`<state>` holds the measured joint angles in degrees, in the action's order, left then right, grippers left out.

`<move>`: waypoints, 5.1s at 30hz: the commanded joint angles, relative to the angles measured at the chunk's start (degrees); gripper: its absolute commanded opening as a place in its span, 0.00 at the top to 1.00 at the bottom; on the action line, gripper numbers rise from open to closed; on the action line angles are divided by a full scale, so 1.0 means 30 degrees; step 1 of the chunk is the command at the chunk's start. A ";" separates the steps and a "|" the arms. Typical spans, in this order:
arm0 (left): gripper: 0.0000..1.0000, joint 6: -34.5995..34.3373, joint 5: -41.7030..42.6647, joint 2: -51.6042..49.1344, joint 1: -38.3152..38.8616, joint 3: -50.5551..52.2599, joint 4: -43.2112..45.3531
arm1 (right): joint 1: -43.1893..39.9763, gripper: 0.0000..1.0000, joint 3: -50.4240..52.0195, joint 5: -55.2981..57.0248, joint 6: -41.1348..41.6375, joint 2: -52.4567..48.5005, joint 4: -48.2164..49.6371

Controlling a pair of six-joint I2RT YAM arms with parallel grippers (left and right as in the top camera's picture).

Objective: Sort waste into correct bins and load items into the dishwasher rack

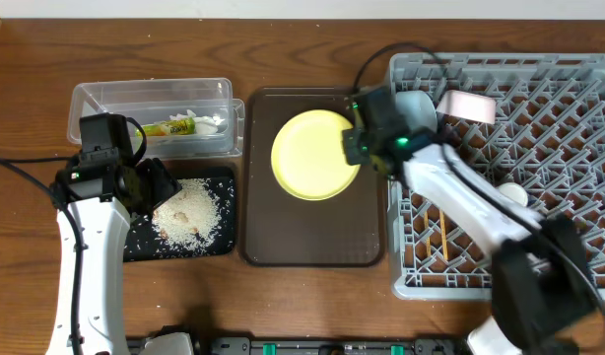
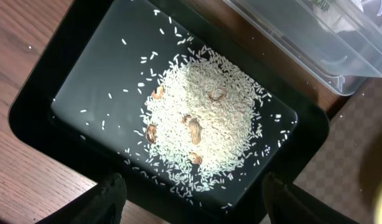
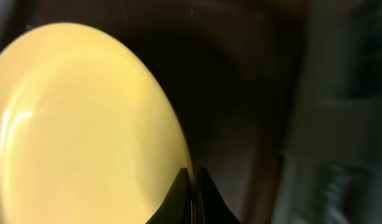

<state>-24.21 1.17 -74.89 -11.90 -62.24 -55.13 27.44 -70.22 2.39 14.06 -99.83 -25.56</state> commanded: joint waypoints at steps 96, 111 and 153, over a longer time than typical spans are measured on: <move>0.02 0.5348 0.1894 1.5256 0.4408 0.4809 0.0481 | -1.2123 0.01 0.7431 -0.4459 -0.4991 2.3190 -1.2684; 0.02 0.5348 0.1902 1.5256 0.4408 0.4809 0.0481 | -1.1249 0.01 1.0797 -0.4459 -0.5719 2.6826 -0.6987; 0.02 0.5348 0.1902 1.5256 0.4408 0.4809 0.0481 | -1.0265 0.01 2.3299 -0.4670 -0.5923 3.3172 0.7439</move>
<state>-8.73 7.14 -29.30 1.30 -48.18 -53.71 -4.95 -0.38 -10.94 -4.60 -0.69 -3.09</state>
